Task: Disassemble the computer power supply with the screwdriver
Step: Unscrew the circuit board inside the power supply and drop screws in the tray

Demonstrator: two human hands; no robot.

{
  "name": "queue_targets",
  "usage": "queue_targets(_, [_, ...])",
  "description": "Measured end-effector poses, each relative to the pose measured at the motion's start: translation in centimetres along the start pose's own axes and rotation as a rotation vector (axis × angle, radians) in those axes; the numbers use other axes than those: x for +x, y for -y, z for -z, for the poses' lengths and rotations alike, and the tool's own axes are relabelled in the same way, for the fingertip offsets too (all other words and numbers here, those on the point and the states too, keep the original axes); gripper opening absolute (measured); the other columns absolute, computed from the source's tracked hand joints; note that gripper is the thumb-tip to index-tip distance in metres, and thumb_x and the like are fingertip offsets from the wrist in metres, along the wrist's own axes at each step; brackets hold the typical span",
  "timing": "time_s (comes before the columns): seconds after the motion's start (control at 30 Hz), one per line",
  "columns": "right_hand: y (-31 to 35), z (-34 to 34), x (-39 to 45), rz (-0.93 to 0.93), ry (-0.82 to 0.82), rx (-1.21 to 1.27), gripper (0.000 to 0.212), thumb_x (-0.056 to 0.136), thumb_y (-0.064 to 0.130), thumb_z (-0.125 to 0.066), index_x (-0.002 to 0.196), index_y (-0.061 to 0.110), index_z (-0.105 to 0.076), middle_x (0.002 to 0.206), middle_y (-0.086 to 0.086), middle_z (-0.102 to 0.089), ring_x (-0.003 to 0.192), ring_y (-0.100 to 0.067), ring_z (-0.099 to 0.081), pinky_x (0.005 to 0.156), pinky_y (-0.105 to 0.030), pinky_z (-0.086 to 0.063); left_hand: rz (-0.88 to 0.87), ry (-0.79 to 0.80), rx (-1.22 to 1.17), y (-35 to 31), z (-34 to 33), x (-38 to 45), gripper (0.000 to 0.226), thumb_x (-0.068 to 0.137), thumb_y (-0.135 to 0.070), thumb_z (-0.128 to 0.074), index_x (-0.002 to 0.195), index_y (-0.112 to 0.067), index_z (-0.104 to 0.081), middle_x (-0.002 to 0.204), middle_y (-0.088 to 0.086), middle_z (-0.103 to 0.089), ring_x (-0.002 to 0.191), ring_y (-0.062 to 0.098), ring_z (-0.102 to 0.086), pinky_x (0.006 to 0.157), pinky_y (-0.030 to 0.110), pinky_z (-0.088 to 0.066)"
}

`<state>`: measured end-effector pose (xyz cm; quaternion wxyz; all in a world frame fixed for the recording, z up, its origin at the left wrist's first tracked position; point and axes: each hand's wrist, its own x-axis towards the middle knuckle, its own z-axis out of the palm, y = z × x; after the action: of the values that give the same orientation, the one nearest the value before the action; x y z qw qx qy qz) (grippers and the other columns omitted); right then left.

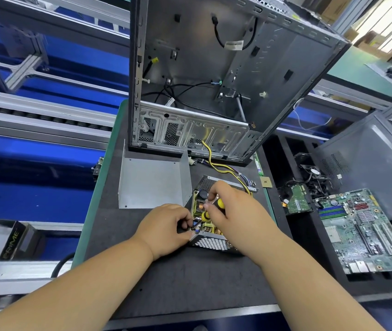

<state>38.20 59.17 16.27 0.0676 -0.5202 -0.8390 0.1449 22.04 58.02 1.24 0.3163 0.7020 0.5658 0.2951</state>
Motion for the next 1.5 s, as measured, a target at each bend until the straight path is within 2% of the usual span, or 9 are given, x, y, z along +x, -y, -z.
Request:
queue_targets(0.1, [0.04, 0.04, -0.1, -0.002, -0.004, 0.04, 0.011, 0.091, 0.024, -0.059, 0.099, 0.024, -0.051, 0.086, 0.011, -0.054, 0.078, -0.009, -0.042, 0.06, -0.016, -0.031, -0.005, -0.001, -0.009, 0.12, -0.05, 0.04, 0.014, 0.065, -0.045, -0.057, 0.075, -0.036, -0.056, 0.074, -0.017, -0.059, 0.076, 0.002, -0.053, 0.067, 0.014, -0.041])
queue_targets(0.2, [0.03, 0.11, -0.2, 0.006, 0.02, 0.038, 0.011, 0.089, 0.021, -0.057, 0.099, 0.022, -0.054, 0.098, 0.006, -0.059, 0.09, -0.01, -0.041, 0.067, -0.027, -0.027, -0.005, 0.001, -0.021, 0.23, -0.05, 0.05, 0.014, 0.064, -0.046, -0.057, 0.074, -0.04, -0.051, 0.075, -0.017, -0.057, 0.076, 0.003, -0.052, 0.067, 0.017, -0.042])
queue_targets(0.37, [0.08, 0.34, -0.02, -0.003, 0.036, -0.078, 0.03, 0.097, 0.053, -0.042, 0.098, 0.027, -0.056, 0.082, 0.006, -0.063, 0.084, -0.018, -0.056, 0.065, -0.035, -0.041, -0.021, 0.0, 0.013, 0.31, -0.11, 0.06, 0.018, 0.065, -0.051, -0.057, 0.077, -0.041, -0.048, 0.077, -0.018, -0.053, 0.077, 0.0, -0.05, 0.066, 0.015, -0.038])
queue_targets(0.57, [0.07, 0.4, -0.07, 0.007, 0.015, 0.027, 0.01, 0.094, 0.027, -0.057, 0.102, 0.022, -0.056, 0.088, 0.012, -0.056, 0.086, -0.012, -0.046, 0.068, -0.031, -0.032, -0.006, -0.026, 0.051, 0.39, -0.17, 0.06, 0.029, 0.065, -0.055, -0.056, 0.087, -0.036, -0.052, 0.081, -0.021, -0.05, 0.084, -0.005, -0.046, 0.065, 0.011, -0.032])
queue_targets(0.7, [0.0, 0.16, -0.26, -0.011, 0.026, 0.02, 0.014, 0.091, 0.024, -0.055, 0.105, 0.023, -0.054, 0.106, 0.007, -0.058, 0.1, -0.015, -0.048, 0.082, -0.035, -0.044, -0.014, -0.024, 0.053, 0.32, -0.13, 0.02, 0.033, 0.065, -0.057, -0.054, 0.093, -0.038, -0.053, 0.082, -0.02, -0.05, 0.081, -0.006, -0.045, 0.065, 0.012, -0.032])
queue_targets(0.87, [-0.17, 0.16, -0.11, 0.004, 0.003, -0.064, 0.028, 0.097, 0.052, -0.046, 0.1, 0.025, -0.052, 0.084, 0.005, -0.064, 0.086, -0.019, -0.056, 0.07, -0.037, -0.047, -0.028, -0.012, 0.063, 0.43, -0.15, 0.0, 0.033, 0.069, -0.055, -0.059, 0.096, -0.038, -0.054, 0.082, -0.02, -0.05, 0.082, -0.005, -0.046, 0.066, 0.011, -0.033])
queue_targets(1.2, [-0.17, 0.22, -0.16, -0.017, 0.011, 0.006, 0.014, 0.094, 0.027, -0.054, 0.107, 0.022, -0.054, 0.094, 0.007, -0.061, 0.092, -0.016, -0.05, 0.069, -0.033, -0.034, -0.015, -0.008, 0.066, 0.52, -0.24, 0.03, 0.034, 0.068, -0.055, -0.056, 0.098, -0.039, -0.055, 0.082, -0.021, -0.05, 0.083, -0.006, -0.046, 0.068, 0.01, -0.032])
queue_targets(1.4, [-0.21, 0.32, -0.23, -0.019, 0.008, -0.052, 0.026, 0.097, 0.051, -0.044, 0.101, 0.028, -0.054, 0.076, 0.007, -0.058, 0.08, -0.017, -0.055, 0.064, -0.034, -0.042, -0.021, -0.008, 0.08, 0.53, -0.23, 0.02, 0.029, 0.071, -0.049, -0.065, 0.096, -0.04, -0.053, 0.081, -0.02, -0.05, 0.081, -0.005, -0.046, 0.067, 0.012, -0.032])
queue_targets(1.5, [-0.2, 0.35, -0.13, -0.027, 0.013, -0.047, 0.022, 0.1, 0.047, -0.046, 0.104, 0.026, -0.053, 0.08, 0.005, -0.061, 0.083, -0.019, -0.056, 0.067, -0.036, -0.045, -0.018, -0.015, 0.07, 0.52, -0.27, -0.05, 0.029, 0.07, -0.047, -0.065, 0.096, -0.039, -0.054, 0.081, -0.02, -0.05, 0.081, -0.005, -0.046, 0.066, 0.011, -0.032])
